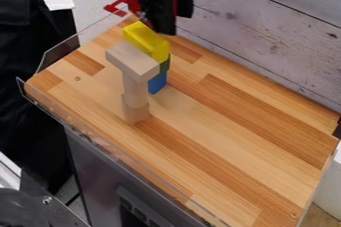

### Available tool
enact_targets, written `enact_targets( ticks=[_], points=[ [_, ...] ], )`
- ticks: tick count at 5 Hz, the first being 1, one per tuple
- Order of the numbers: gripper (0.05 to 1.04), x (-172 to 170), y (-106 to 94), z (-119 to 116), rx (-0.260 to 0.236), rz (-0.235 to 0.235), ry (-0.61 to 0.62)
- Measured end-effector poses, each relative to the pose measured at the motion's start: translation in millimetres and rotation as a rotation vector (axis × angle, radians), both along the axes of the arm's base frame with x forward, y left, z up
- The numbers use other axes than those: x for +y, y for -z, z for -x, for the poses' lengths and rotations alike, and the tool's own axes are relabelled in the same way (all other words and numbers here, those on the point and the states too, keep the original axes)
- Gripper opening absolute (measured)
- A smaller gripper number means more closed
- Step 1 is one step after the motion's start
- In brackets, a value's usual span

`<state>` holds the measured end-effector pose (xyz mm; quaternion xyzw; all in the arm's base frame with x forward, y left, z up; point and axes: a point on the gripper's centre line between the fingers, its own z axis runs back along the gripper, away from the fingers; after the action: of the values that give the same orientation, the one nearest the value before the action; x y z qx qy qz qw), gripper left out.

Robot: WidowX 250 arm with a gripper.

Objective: Put the red arch on top of the yellow rectangular tower

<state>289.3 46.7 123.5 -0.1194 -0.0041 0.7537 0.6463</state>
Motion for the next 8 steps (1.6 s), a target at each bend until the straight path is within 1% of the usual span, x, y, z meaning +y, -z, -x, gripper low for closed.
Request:
enact_targets(
  ticks=[1, 2, 3, 5, 6, 7, 8],
  points=[
    [0.566, 3.9, 7.7, 8.2, 0.028, 0.009, -0.016],
    [0.566, 2.8, 12.5, 11.7, 0.040, 0.013, -0.017],
    [0.566, -0.8, 13.8, 10.6, 0.026, 0.030, -0.010],
    [0.566, -3.8, 22.8, 7.6, 0.040, 0.043, 0.014],
    [0.644, -3.5, 22.1, 6.3, 0.042, 0.044, 0.037],
    [0.936, -1.0, 19.8, 3.8, 0.052, 0.046, 0.043],
    [1.003, 2.8, 10.3, -3.8, 0.043, 0.028, 0.059]
  ],
)
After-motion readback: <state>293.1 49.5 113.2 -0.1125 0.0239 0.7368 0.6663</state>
